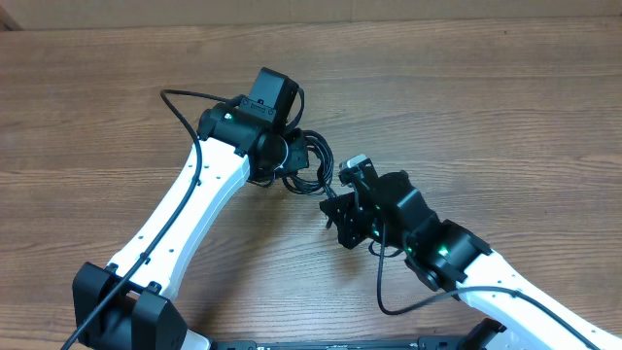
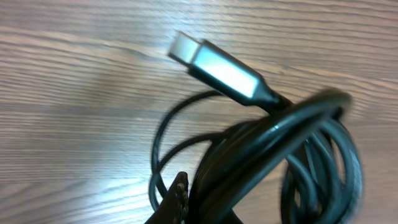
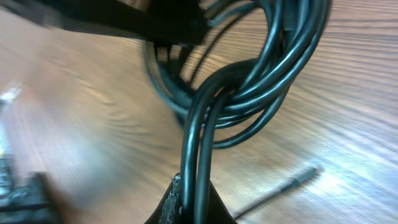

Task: Untangle cables
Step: 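Grasp a loop of the cable with the right gripper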

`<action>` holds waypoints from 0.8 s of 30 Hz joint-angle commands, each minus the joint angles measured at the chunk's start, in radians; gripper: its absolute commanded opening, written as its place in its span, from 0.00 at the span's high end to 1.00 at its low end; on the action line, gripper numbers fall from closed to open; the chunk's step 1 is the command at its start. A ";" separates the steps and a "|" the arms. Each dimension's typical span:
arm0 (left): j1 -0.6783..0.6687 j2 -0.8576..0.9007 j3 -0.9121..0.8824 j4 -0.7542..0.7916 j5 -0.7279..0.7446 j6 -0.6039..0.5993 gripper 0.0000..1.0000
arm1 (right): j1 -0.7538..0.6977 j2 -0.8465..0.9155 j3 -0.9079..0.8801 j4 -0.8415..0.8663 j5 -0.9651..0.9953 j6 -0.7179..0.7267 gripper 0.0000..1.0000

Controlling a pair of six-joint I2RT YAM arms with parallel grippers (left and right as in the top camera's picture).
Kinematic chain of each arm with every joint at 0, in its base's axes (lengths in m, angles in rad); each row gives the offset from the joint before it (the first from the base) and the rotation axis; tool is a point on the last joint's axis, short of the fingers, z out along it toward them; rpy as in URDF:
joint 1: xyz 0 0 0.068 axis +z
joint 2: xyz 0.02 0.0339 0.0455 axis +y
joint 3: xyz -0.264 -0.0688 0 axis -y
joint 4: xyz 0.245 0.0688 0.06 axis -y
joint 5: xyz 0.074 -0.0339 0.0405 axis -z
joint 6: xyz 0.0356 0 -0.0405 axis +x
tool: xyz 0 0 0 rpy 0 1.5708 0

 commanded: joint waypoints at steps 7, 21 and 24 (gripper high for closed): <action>-0.014 -0.001 0.029 0.015 -0.178 0.016 0.96 | -0.003 -0.118 0.021 -0.003 -0.187 0.238 0.96; -0.073 -0.001 0.029 0.019 0.008 0.060 0.96 | -0.185 -0.120 0.021 0.063 -0.145 0.553 0.96; -0.081 -0.001 0.029 0.021 0.035 0.060 0.96 | -0.203 -0.119 0.021 0.086 -0.145 0.571 0.96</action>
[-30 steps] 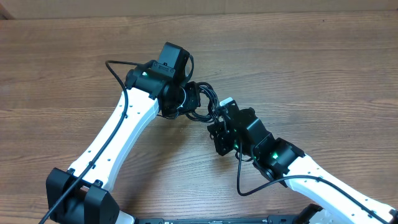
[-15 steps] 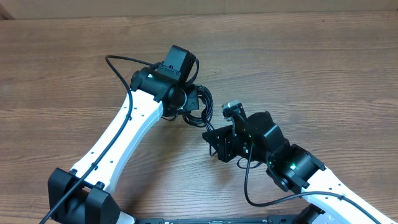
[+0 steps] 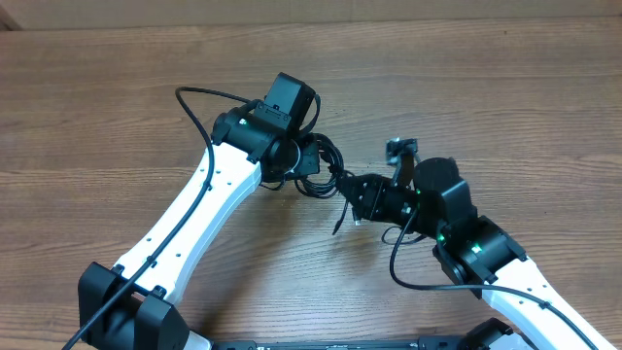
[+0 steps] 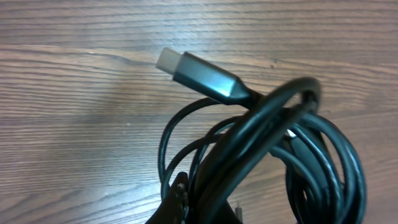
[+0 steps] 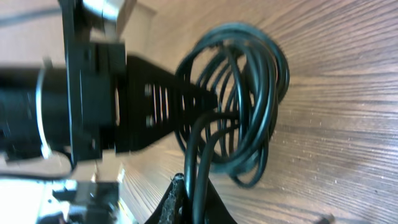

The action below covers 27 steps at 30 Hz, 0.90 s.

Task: Untangle cables
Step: 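Grasp a loop of the cable with the right gripper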

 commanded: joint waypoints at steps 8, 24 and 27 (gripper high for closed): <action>-0.038 -0.001 0.029 0.058 0.175 0.080 0.96 | -0.018 0.047 0.021 0.050 0.029 0.060 0.96; -0.057 -0.001 0.029 0.082 0.377 0.227 0.96 | -0.019 0.237 0.021 0.103 0.085 0.087 0.96; -0.057 -0.001 0.029 0.101 0.493 0.282 0.96 | -0.021 0.249 0.021 0.105 0.100 0.087 0.96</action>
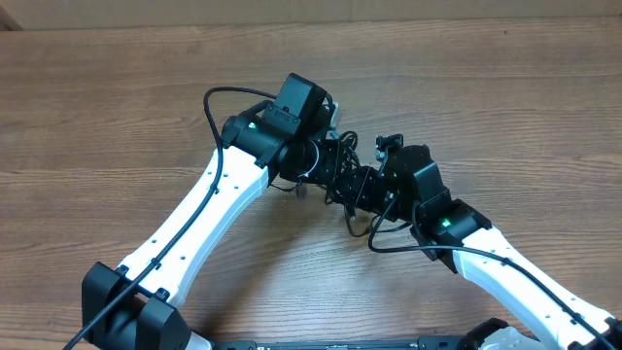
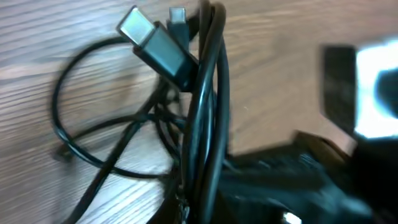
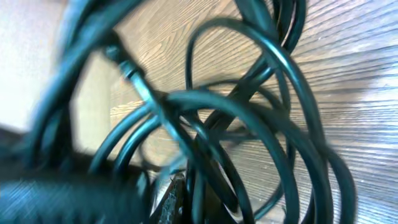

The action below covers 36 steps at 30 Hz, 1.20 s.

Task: Untangle cables
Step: 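Grasp a loop of the cable with the right gripper, then pull the right gripper away rightward, stretching the cable loops apart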

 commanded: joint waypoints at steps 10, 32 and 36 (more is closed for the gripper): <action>-0.012 -0.001 0.029 0.044 0.521 0.233 0.96 | -0.015 0.024 0.021 0.031 0.147 0.011 0.76; 0.212 -0.001 0.029 0.033 0.389 0.305 0.96 | -0.073 -0.237 0.021 -0.235 0.227 -0.126 0.00; 0.212 -0.001 0.029 0.032 0.491 0.411 0.96 | -0.081 -0.258 0.021 -0.271 0.248 -0.176 0.00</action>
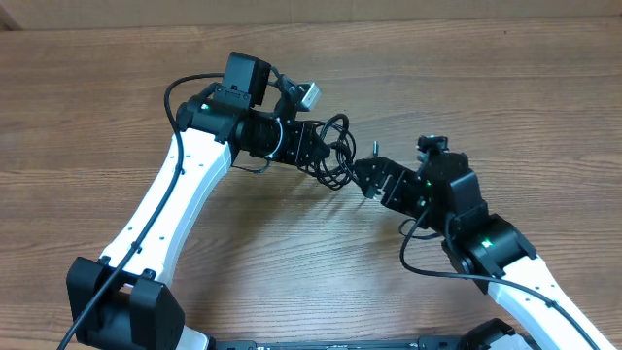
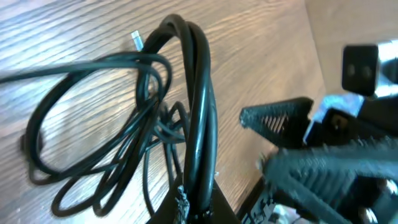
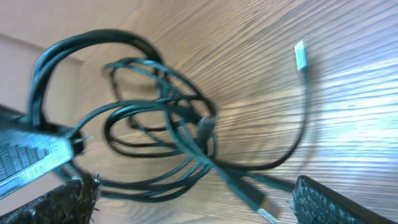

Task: Untangle cables
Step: 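Pull the right gripper away rightward, stretching the cable loops apart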

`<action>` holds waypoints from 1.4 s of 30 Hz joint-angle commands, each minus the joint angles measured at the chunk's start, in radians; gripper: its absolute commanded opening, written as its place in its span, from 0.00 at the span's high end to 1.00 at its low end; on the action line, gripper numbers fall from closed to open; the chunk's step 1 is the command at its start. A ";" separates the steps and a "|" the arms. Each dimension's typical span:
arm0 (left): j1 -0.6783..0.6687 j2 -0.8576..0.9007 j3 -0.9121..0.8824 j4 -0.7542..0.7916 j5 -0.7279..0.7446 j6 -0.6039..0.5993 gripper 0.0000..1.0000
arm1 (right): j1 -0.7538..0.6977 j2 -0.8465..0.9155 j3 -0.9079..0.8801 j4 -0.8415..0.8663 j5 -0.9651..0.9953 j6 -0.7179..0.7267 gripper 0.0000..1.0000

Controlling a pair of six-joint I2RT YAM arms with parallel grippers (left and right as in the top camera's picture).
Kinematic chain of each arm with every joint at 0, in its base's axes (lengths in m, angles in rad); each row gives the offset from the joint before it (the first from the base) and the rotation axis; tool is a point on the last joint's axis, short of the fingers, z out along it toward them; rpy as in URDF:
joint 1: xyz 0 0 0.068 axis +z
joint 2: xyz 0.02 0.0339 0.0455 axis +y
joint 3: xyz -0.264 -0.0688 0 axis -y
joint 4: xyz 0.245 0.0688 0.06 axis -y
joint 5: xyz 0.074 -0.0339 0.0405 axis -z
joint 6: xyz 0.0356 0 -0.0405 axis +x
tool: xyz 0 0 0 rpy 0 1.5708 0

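A tangle of black cables [image 1: 332, 154] hangs above the wooden table between both grippers. My left gripper [image 1: 313, 148] is shut on a thick black doubled cable [image 2: 198, 112], which rises from the left gripper [image 2: 196, 208] in the left wrist view; thinner cable loops [image 2: 93, 124] droop to its left. My right gripper [image 1: 368, 181] stands open just right of the tangle. In the right wrist view the right gripper [image 3: 196, 205] has wide jaws, with the cable tangle [image 3: 161, 124] ahead of them. A small plug [image 3: 300, 55] and a silver connector [image 3: 262, 210] dangle free.
The wooden table [image 1: 505, 107] spreads all round. The left arm [image 1: 165, 214] crosses the left half and the right arm [image 1: 486, 253] fills the lower right. A thin arm lead [image 1: 418, 267] loops beside the right arm.
My right gripper was shut on strands inside the tangle, close to the left gripper; now it is open and sits further right, apart from the cables. The left gripper has turned and still holds the bundle.
At first both grippers were shut on the coiled bundle, the right one below and right of the left. They then stood closer together, the loops spread between them. Now the right gripper has let go and only the left holds the cables.
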 commanded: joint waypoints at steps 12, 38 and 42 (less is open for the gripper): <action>-0.001 -0.019 0.029 -0.004 0.174 0.273 0.96 | -0.008 -0.013 0.011 -0.075 0.046 -0.234 0.00; -0.003 -0.019 0.029 -0.185 0.293 0.587 0.96 | -0.006 -0.007 0.011 0.079 -0.006 -0.452 0.00; -0.013 -0.019 0.029 -0.225 0.355 0.590 0.96 | -0.006 0.000 0.011 0.130 0.066 -0.450 0.00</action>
